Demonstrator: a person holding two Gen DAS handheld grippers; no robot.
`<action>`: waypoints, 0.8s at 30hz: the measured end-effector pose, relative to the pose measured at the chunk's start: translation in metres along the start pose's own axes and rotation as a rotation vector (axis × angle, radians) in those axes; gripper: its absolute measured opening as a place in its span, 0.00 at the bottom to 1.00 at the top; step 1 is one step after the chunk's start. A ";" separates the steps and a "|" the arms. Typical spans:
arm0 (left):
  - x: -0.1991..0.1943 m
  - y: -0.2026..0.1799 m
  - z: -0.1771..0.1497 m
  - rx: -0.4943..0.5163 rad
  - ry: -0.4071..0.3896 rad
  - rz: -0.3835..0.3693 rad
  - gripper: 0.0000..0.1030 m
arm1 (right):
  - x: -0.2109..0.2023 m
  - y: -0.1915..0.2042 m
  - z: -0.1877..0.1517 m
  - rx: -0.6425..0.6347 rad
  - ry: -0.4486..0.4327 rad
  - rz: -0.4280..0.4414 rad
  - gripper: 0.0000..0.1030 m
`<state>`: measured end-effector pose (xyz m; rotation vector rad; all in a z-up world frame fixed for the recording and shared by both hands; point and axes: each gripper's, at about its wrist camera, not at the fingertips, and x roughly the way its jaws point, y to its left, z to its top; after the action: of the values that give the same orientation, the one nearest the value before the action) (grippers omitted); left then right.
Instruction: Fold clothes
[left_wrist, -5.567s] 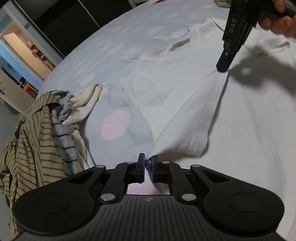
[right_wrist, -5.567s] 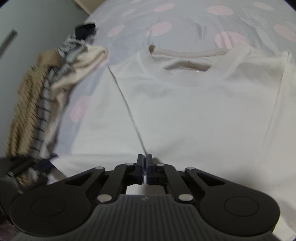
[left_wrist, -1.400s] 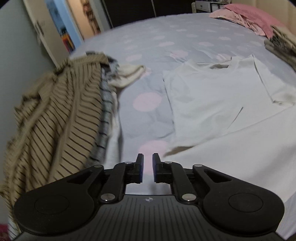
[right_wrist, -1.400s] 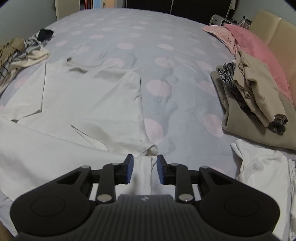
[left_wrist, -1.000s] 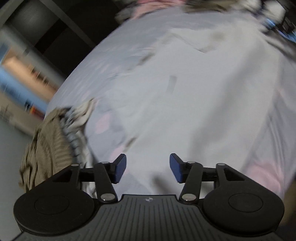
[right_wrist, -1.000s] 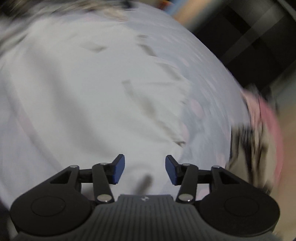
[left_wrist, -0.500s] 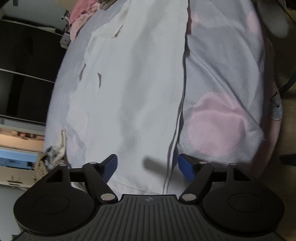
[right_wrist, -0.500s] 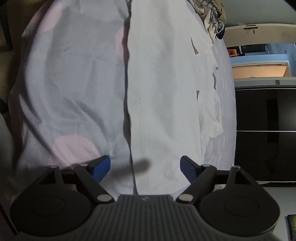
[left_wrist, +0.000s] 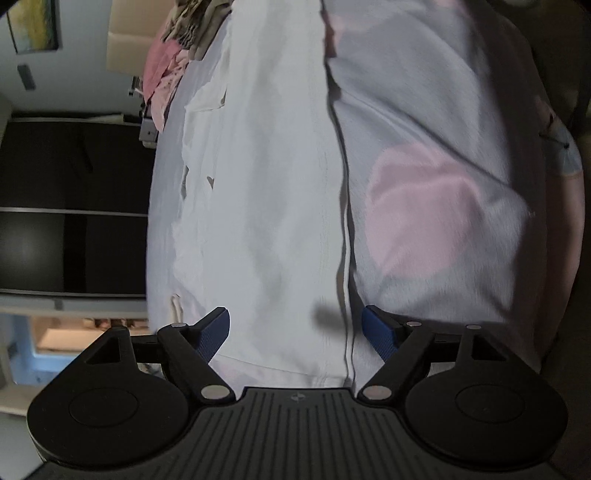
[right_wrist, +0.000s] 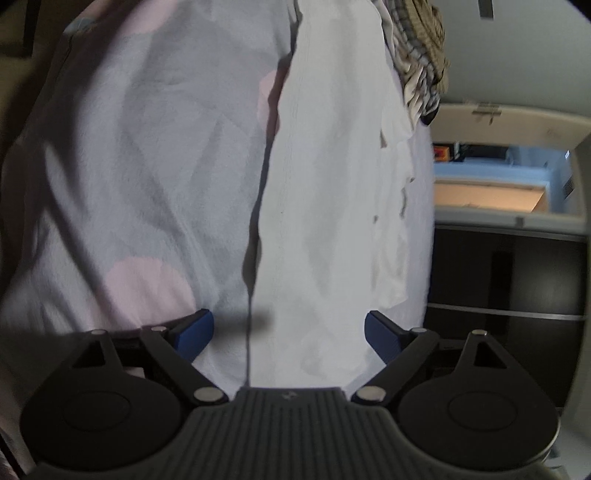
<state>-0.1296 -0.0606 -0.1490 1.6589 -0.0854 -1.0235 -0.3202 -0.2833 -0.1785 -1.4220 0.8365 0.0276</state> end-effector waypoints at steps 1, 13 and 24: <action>0.002 -0.001 0.000 0.004 0.001 0.004 0.76 | 0.000 0.001 -0.001 -0.015 -0.003 -0.017 0.85; 0.011 -0.005 0.005 0.031 0.013 0.006 0.58 | 0.015 0.004 -0.004 -0.031 0.053 -0.086 0.51; 0.023 0.001 0.004 -0.011 0.057 0.002 0.51 | 0.024 0.005 -0.003 -0.032 0.062 -0.039 0.55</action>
<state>-0.1176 -0.0762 -0.1606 1.6767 -0.0436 -0.9723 -0.3063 -0.2958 -0.1950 -1.4755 0.8620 -0.0329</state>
